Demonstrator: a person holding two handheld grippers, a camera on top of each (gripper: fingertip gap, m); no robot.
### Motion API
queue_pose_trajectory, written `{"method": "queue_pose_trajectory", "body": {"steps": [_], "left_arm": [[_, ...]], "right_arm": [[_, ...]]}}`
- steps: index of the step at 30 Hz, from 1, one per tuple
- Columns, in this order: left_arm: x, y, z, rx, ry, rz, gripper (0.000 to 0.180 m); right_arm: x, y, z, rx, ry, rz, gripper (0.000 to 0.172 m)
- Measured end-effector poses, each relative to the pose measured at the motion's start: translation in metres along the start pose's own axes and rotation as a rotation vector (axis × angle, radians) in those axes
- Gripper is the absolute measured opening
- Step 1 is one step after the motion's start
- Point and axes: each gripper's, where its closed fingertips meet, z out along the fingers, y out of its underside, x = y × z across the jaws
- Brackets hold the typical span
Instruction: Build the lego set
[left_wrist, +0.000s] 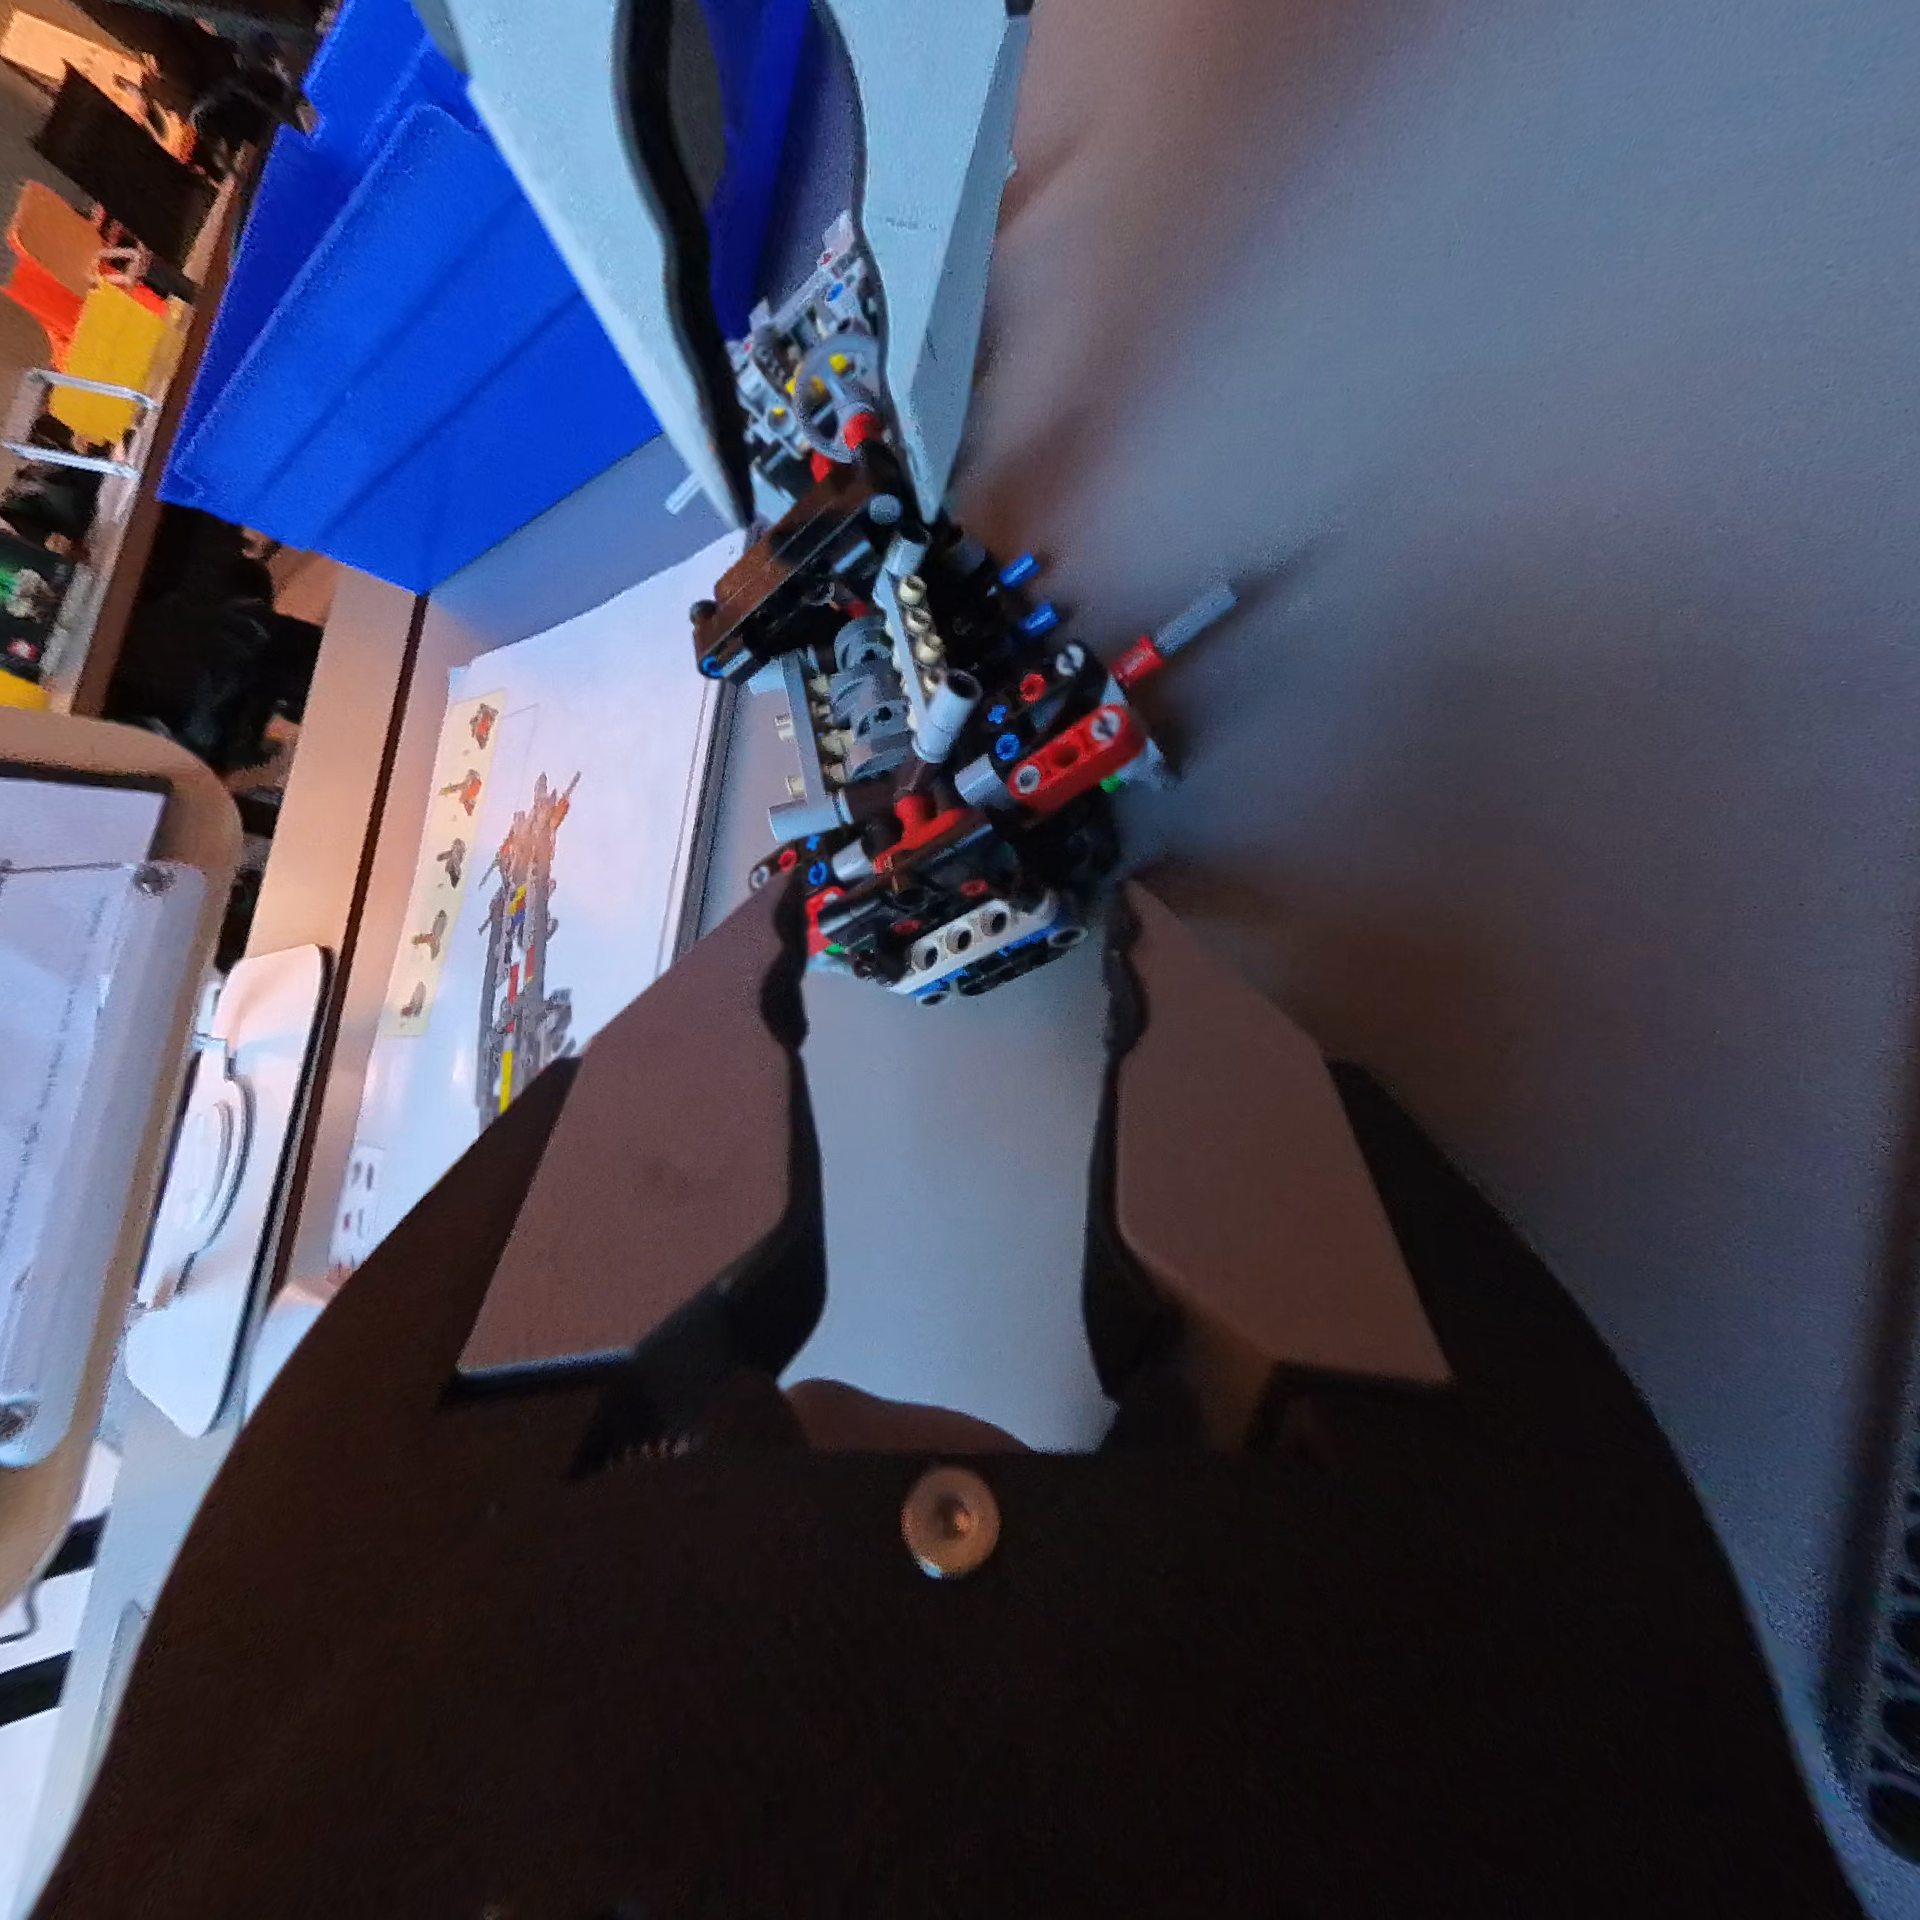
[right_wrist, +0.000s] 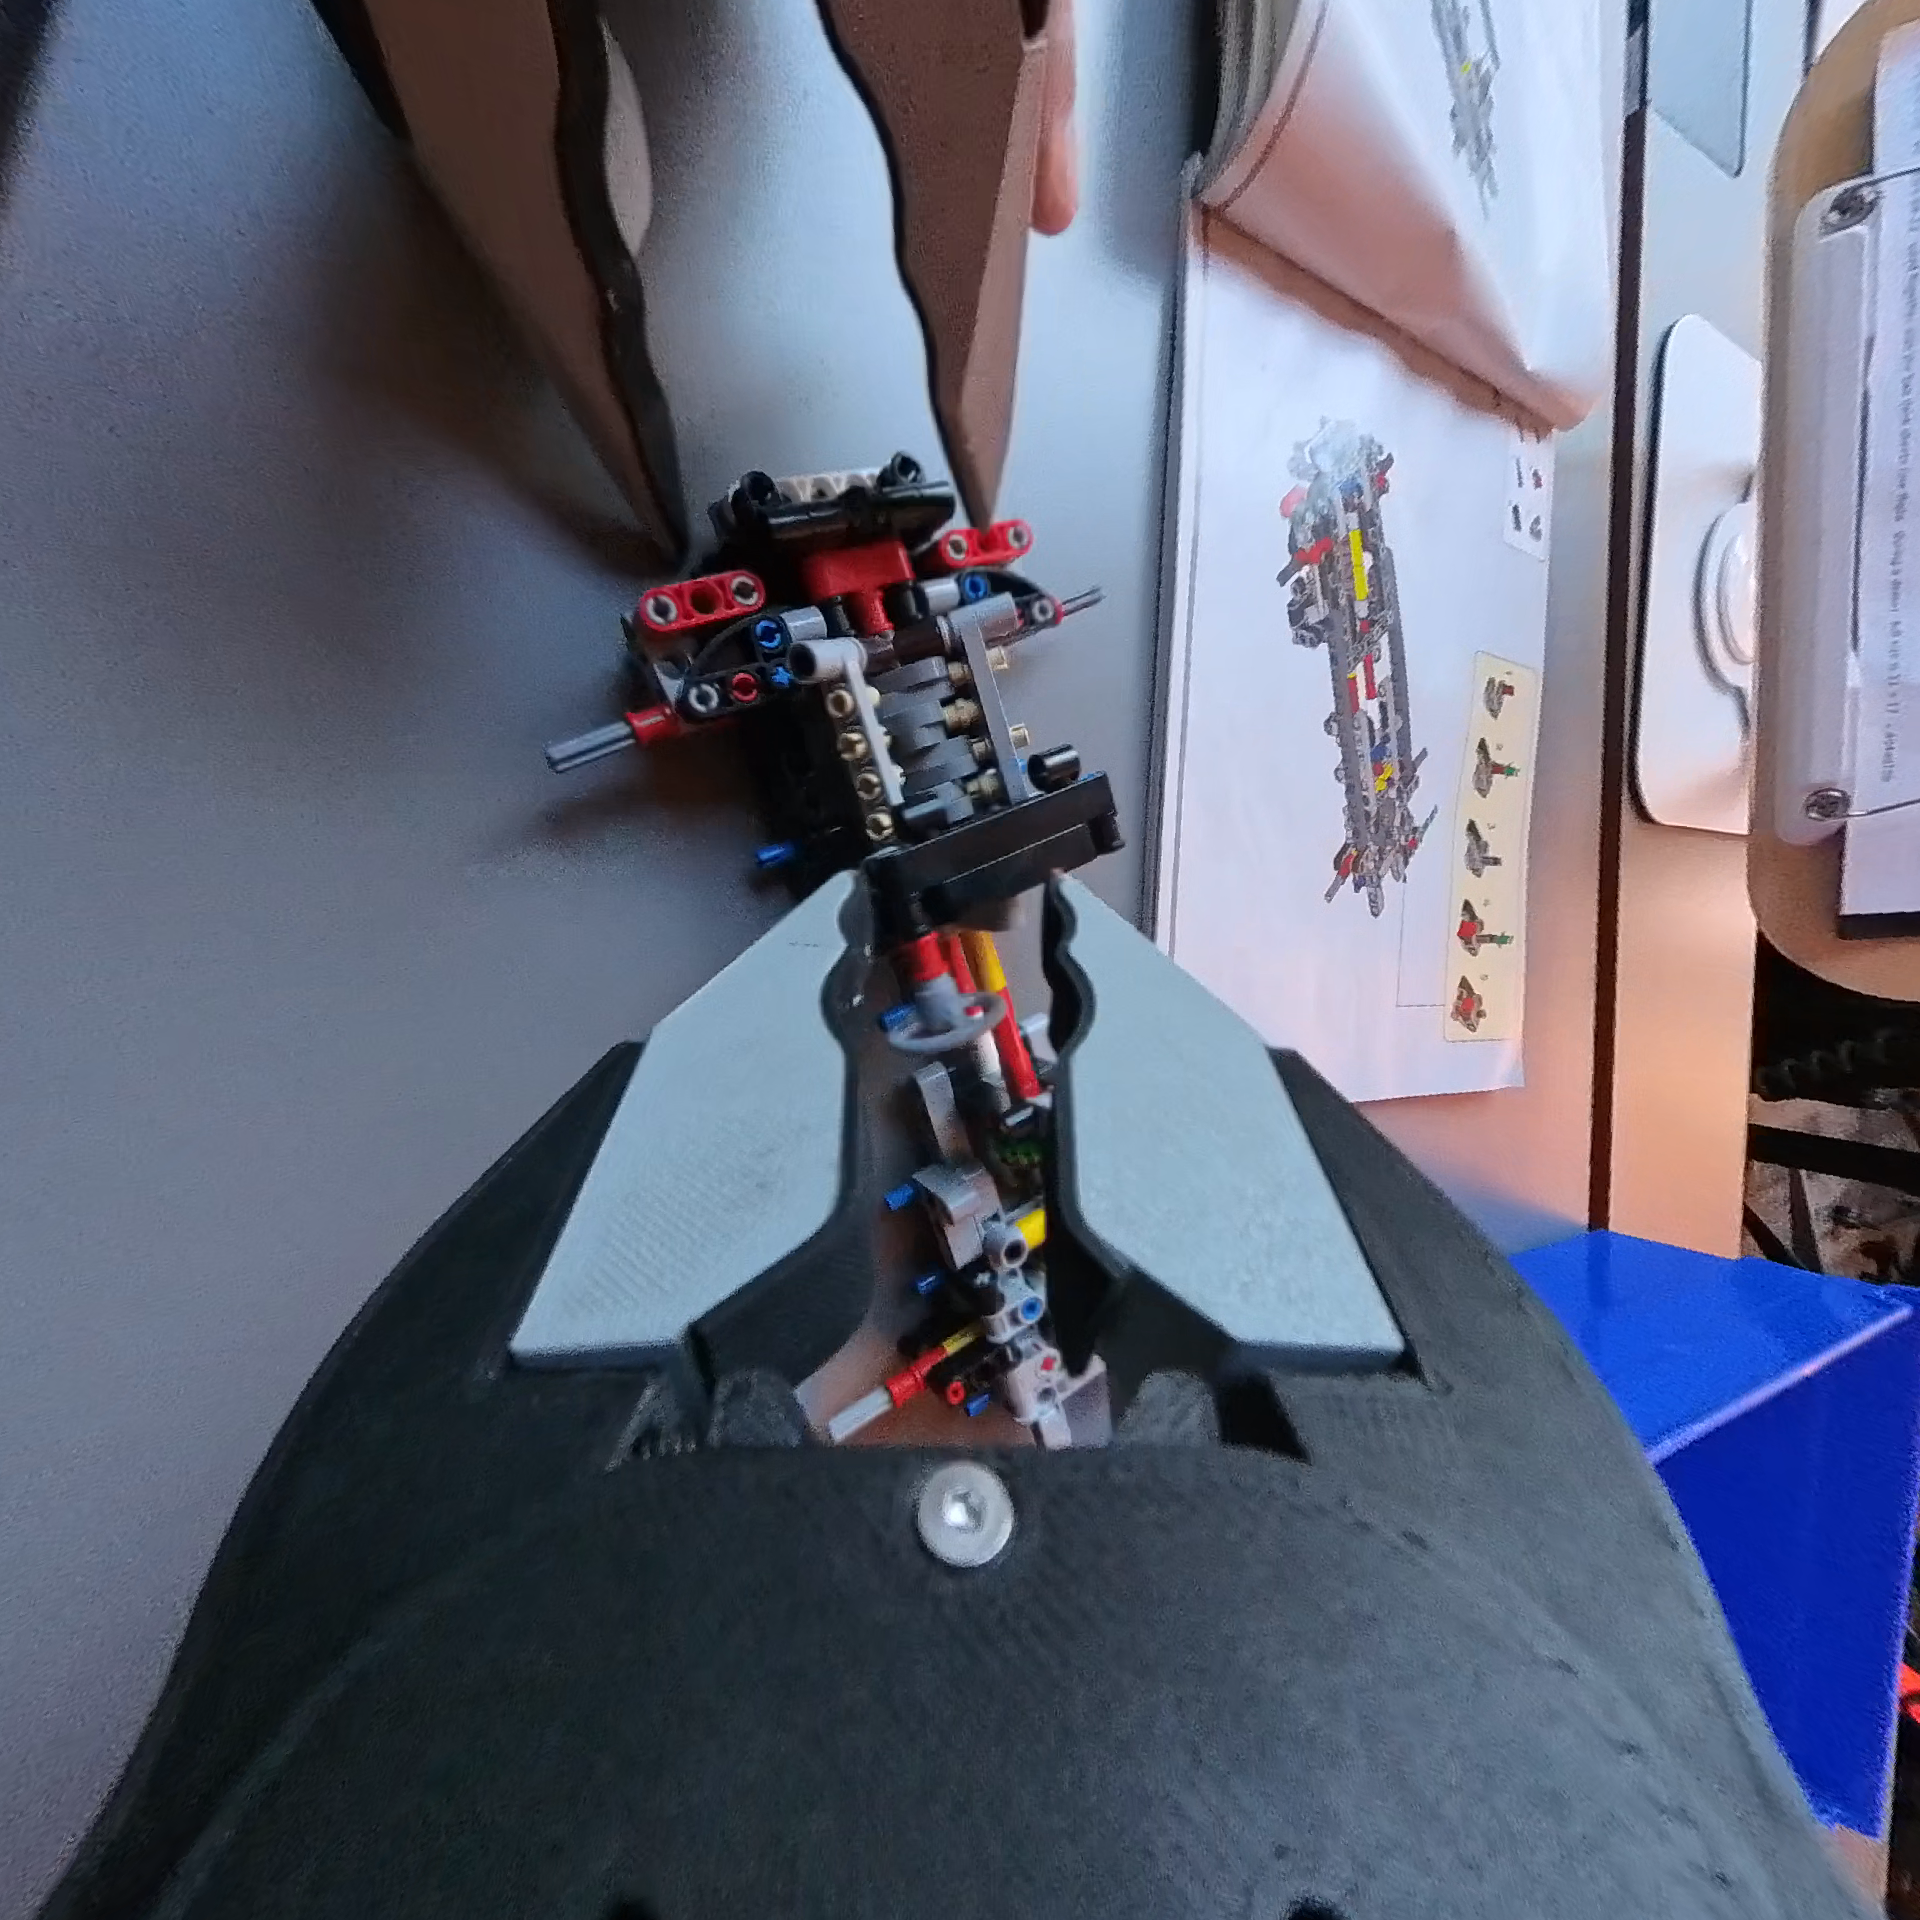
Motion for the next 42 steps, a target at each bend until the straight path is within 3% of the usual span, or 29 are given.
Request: {"method": "queue_pose_trajectory", "body": {"steps": [7, 14, 19, 23, 26, 30, 32, 35, 42], "left_arm": [[0.002, 0.000, 0.001, 0.014, 0.024, -0.033, 0.051], [-0.005, 0.004, 0.003, 0.009, 0.040, -0.066, 0.049], [-0.011, 0.000, 0.001, 0.069, 0.149, -0.288, 0.040], [-0.017, -0.001, -0.001, 0.117, 0.243, -0.437, 0.036], [-0.015, 0.001, -0.004, 0.101, 0.247, -0.395, 0.043], [-0.018, -0.004, -0.015, 0.090, 0.232, -0.417, 0.053], [-0.027, -0.005, -0.020, 0.095, 0.209, -0.516, 0.053], [-0.029, -0.006, -0.023, 0.096, 0.227, -0.650, 0.054], [-0.016, 0.017, 0.004, -0.094, 0.231, -0.588, 0.061]], "right_arm": [[-0.009, 0.007, -0.008, -0.011, 0.004, -0.026, 0.057], [0.001, 0.007, 0.001, 0.000, 0.088, -0.064, 0.069], [0.003, 0.005, 0.014, -0.023, 0.187, -0.161, 0.077], [0.007, 0.007, 0.021, -0.049, 0.303, -0.255, 0.069], [0.006, 0.007, 0.022, -0.050, 0.324, -0.281, 0.063], [0.000, 0.009, 0.009, -0.003, 0.246, -0.160, 0.064], [-0.005, 0.008, -0.001, 0.053, 0.150, -0.060, 0.057], [0.001, 0.009, -0.011, 0.116, 0.081, 0.046, 0.059], [0.015, -0.008, -0.004, 0.161, 0.019, 0.025, 0.061]]}}
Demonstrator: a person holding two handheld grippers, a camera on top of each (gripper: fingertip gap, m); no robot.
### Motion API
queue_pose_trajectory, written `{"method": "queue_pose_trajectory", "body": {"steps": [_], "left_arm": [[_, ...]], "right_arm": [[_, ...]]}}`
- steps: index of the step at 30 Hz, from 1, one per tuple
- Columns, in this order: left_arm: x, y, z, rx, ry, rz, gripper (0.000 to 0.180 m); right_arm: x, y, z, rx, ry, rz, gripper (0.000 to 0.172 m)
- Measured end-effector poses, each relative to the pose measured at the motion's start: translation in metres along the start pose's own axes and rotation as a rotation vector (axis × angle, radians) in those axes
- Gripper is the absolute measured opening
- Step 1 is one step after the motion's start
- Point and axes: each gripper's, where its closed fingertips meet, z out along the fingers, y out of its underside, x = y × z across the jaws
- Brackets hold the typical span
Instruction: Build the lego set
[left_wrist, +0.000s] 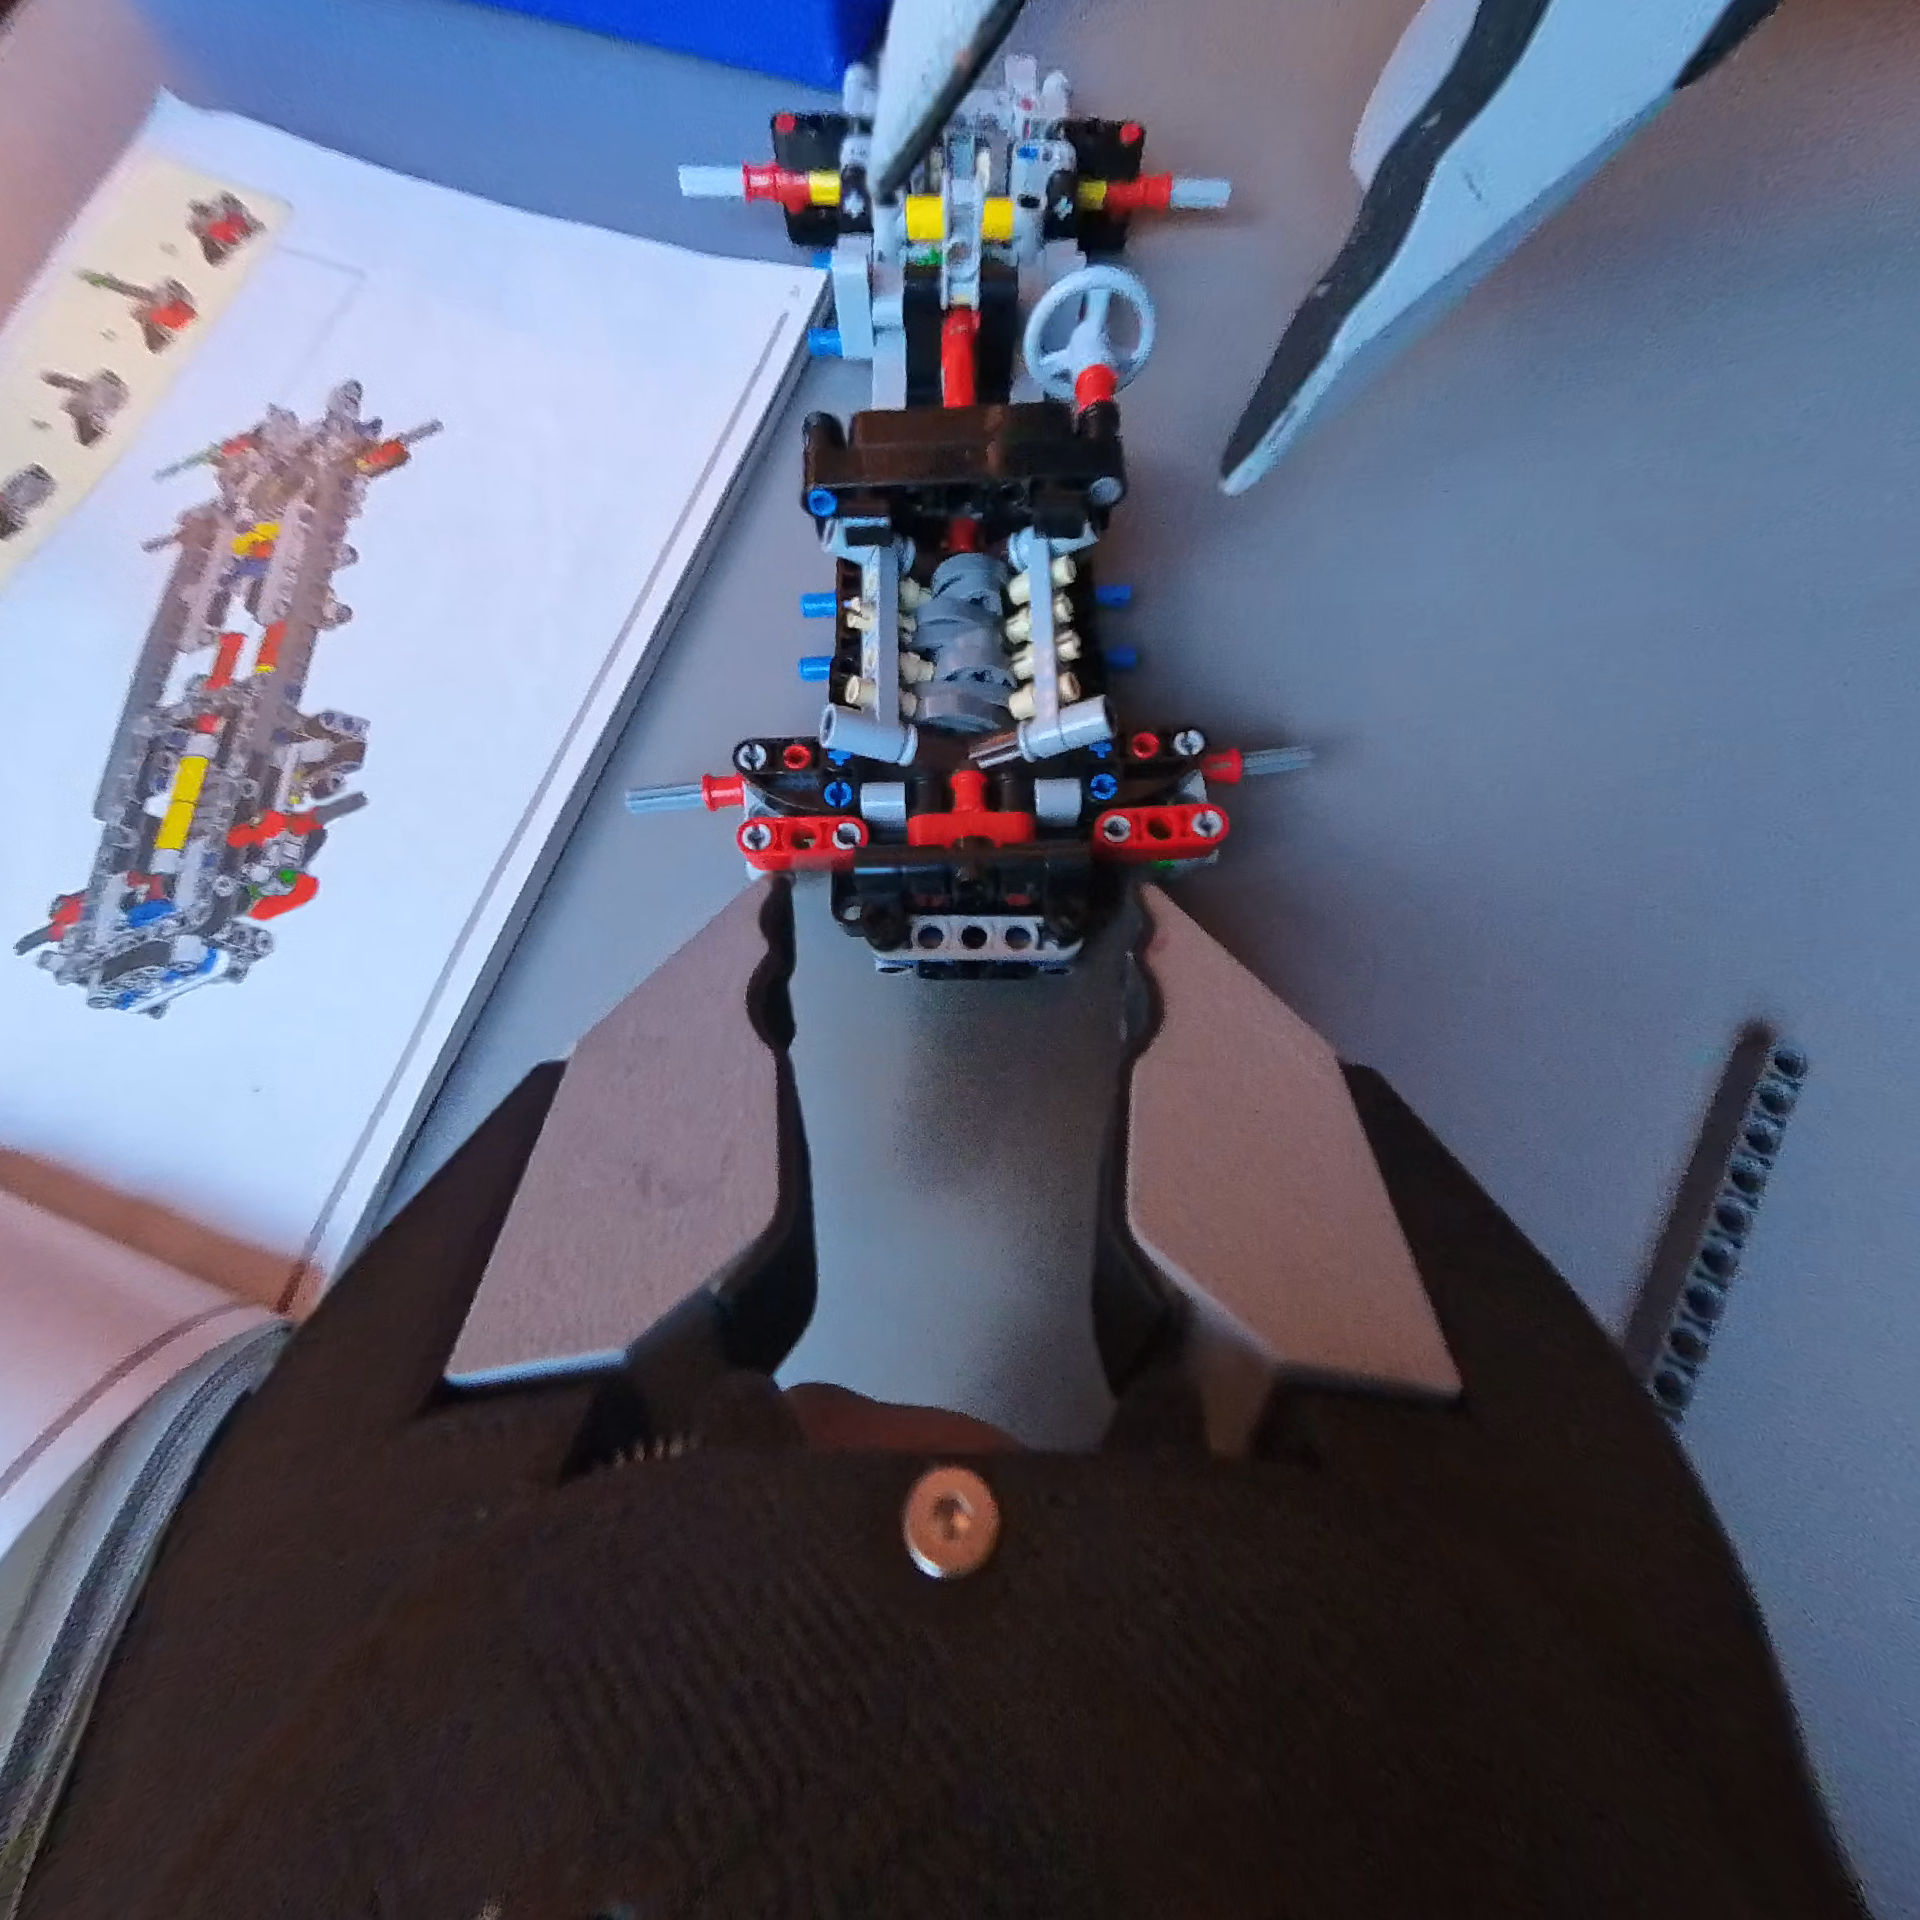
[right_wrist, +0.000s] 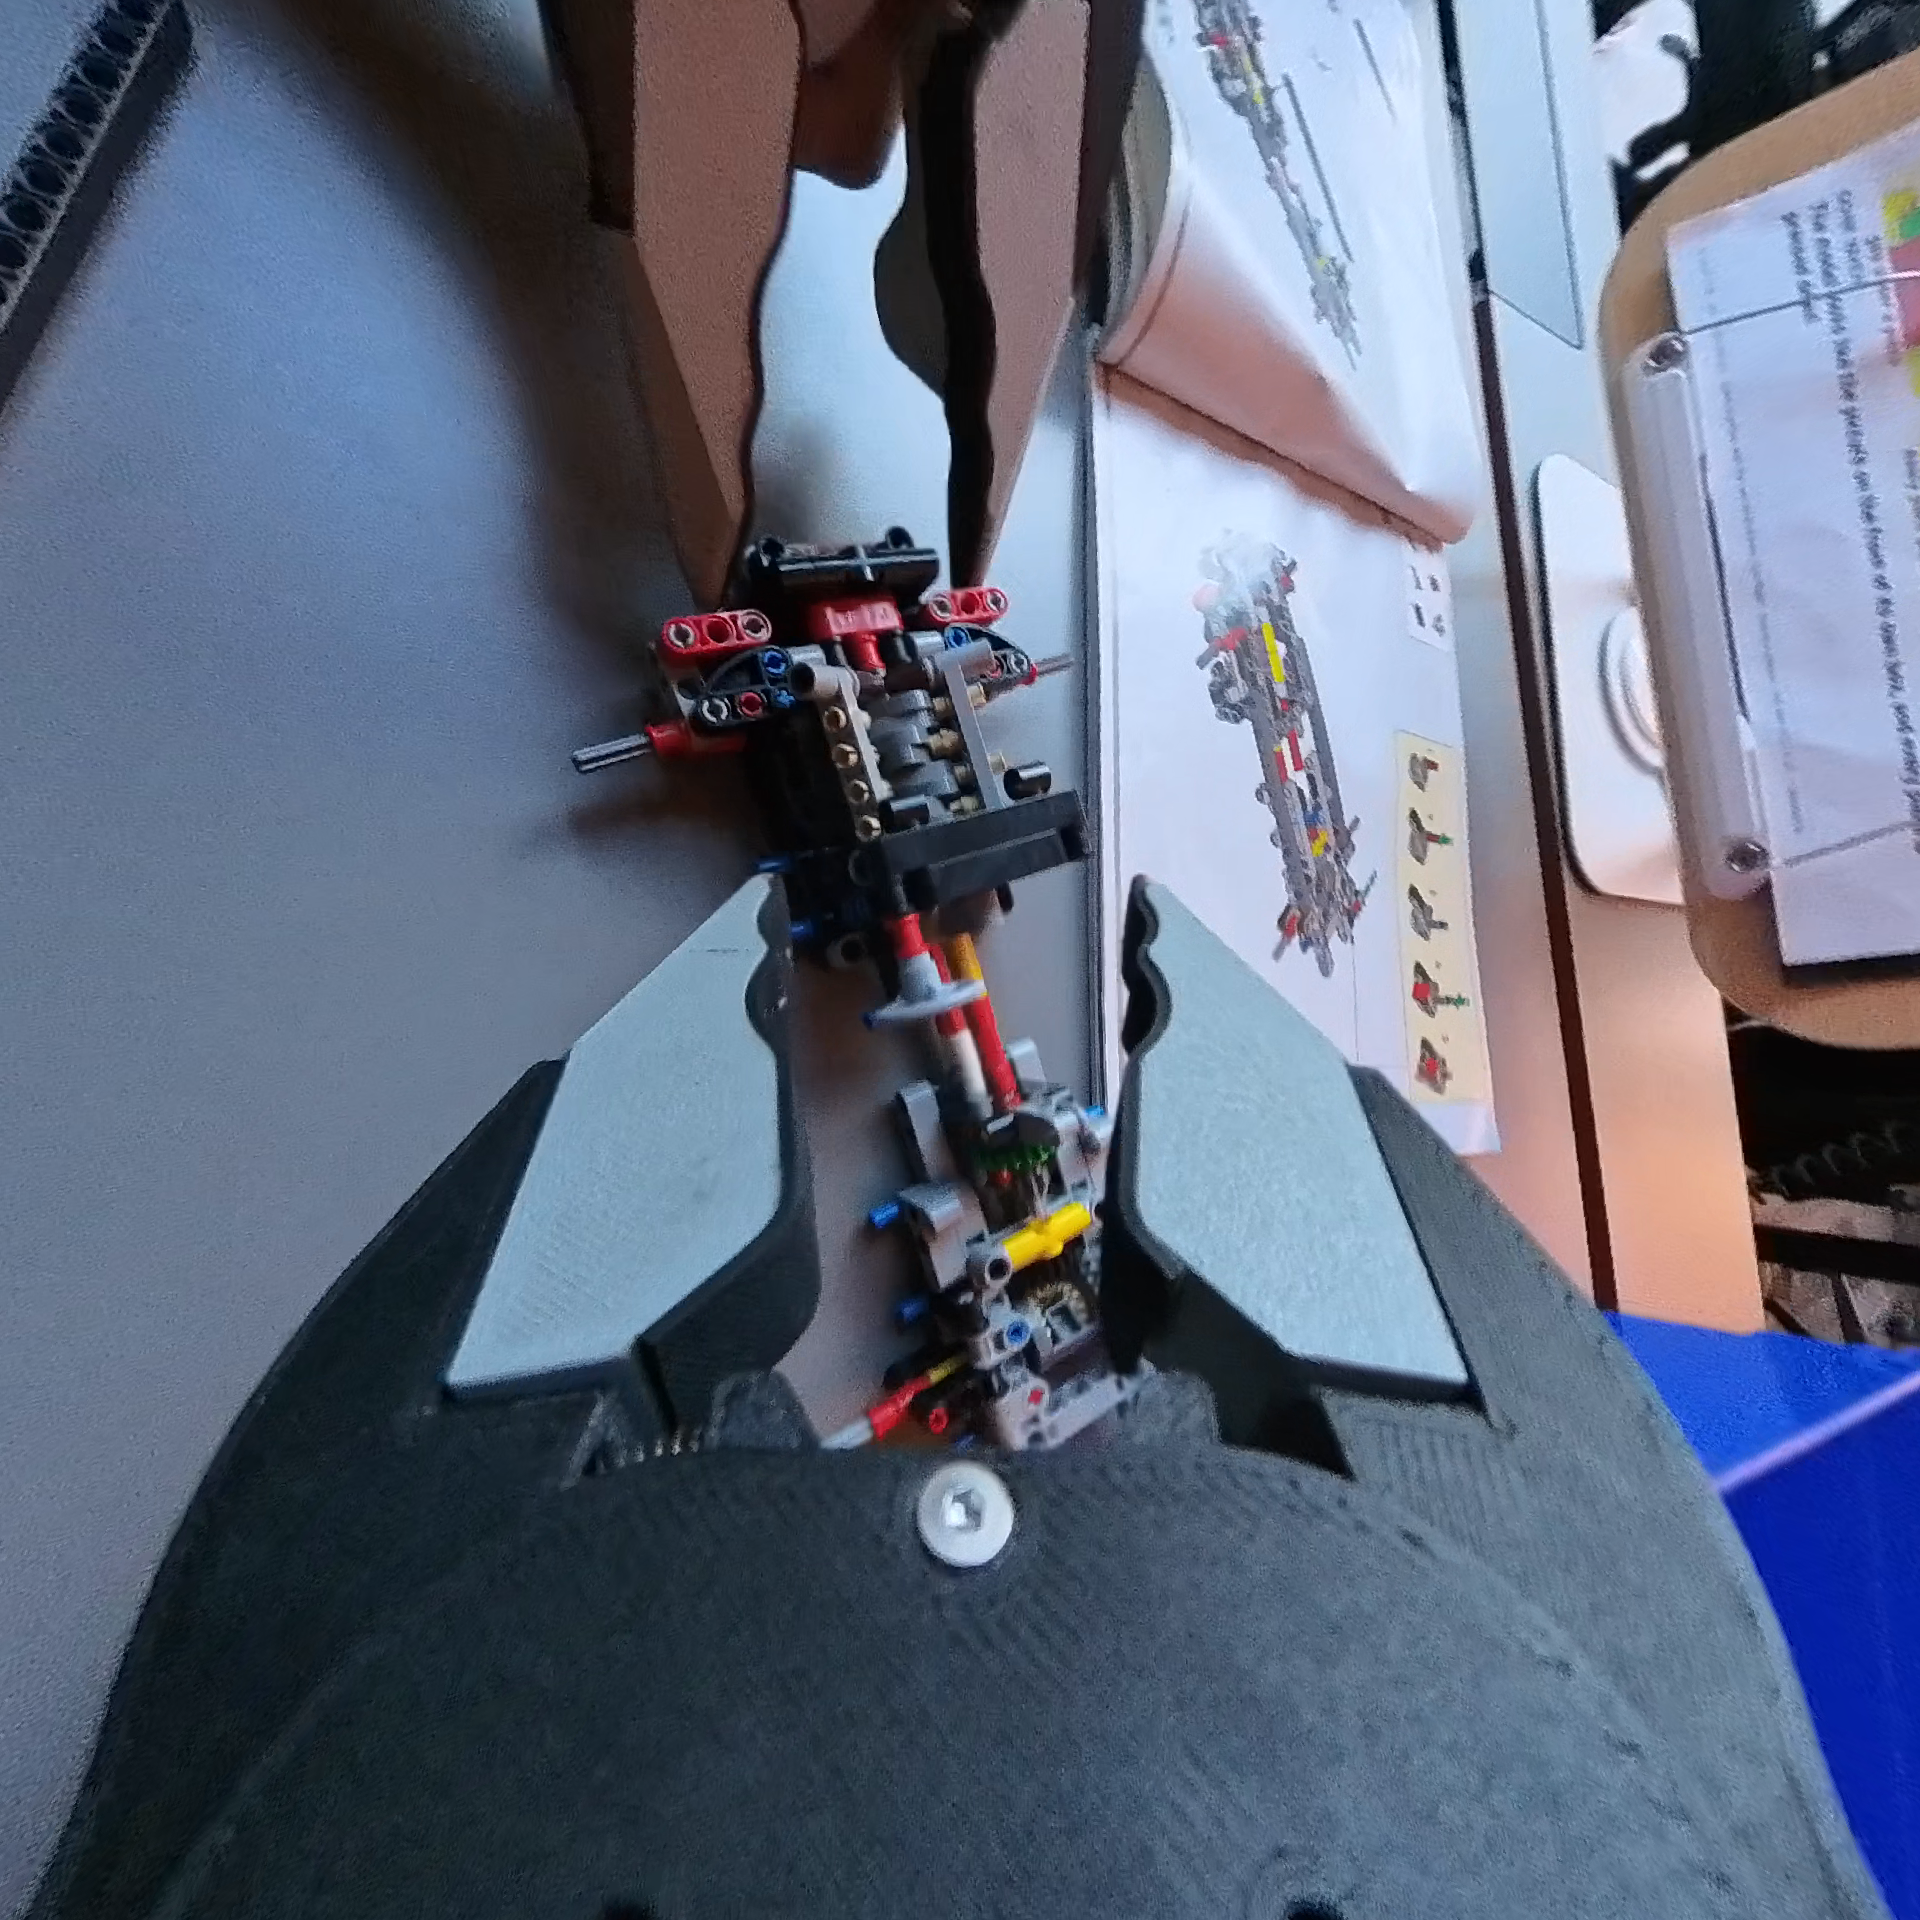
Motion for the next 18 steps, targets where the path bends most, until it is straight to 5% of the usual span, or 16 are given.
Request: {"method": "queue_pose_trajectory", "body": {"steps": [7, 18], "left_arm": [[0.001, 0.002, 0.008, -0.013, 0.129, -0.146, 0.054], [-0.004, -0.010, -0.001, -0.012, 0.399, -0.491, 0.053]], "right_arm": [[-0.001, 0.002, 0.015, -0.048, -0.046, -0.043, 0.062], [0.003, 0.013, 0.014, -0.106, 0.270, -0.240, 0.076]]}}
